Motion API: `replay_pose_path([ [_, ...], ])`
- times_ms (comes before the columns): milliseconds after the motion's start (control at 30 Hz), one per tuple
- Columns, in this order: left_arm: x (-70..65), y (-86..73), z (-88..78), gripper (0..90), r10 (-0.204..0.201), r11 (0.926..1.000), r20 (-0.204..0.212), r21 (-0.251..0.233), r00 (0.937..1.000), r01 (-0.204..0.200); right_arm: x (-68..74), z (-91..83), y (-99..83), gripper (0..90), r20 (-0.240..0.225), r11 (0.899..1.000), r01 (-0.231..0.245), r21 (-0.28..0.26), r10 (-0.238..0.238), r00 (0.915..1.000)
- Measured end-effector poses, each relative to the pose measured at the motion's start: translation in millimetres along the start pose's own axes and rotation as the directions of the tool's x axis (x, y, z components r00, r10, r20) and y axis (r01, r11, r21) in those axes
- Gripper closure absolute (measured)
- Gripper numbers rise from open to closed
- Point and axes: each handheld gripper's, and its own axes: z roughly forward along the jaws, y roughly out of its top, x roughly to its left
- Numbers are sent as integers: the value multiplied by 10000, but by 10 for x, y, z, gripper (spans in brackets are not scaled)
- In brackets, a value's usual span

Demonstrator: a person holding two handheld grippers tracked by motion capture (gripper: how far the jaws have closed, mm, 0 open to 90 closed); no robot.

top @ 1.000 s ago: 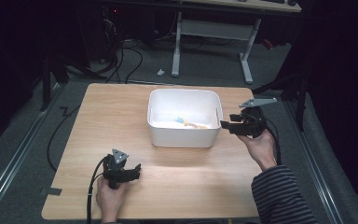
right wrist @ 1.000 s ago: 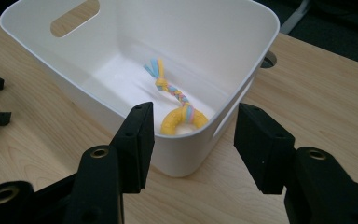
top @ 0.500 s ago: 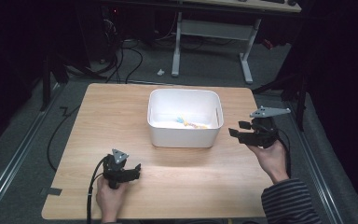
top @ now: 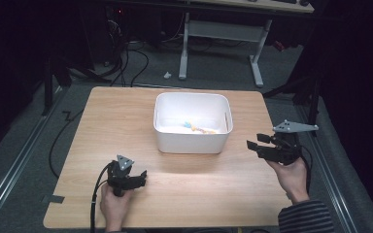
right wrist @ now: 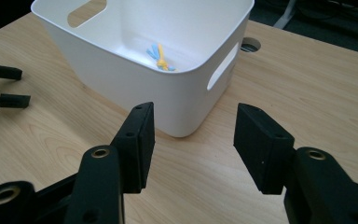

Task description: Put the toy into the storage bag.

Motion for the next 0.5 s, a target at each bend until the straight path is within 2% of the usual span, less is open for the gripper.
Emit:
replay_pose_path([
  [133, 0, 0, 0, 150, -1, 10000, 1, 0, 10000, 1, -42, -30, -103, 486, 78, 9998, -211, 11, 211, 9997],
  [300, 0, 0, 0, 150, -3, 10000, 1, -1, 10000, 3, -163, -48, -271, 485, -149, 9958, -910, 39, 910, 9957],
  [500, -1, 0, 0, 150, -7, 10000, -2, 0, 10000, 7, -195, -22, -362, 485, -85, 9947, -1024, -11, 1024, 9947],
])
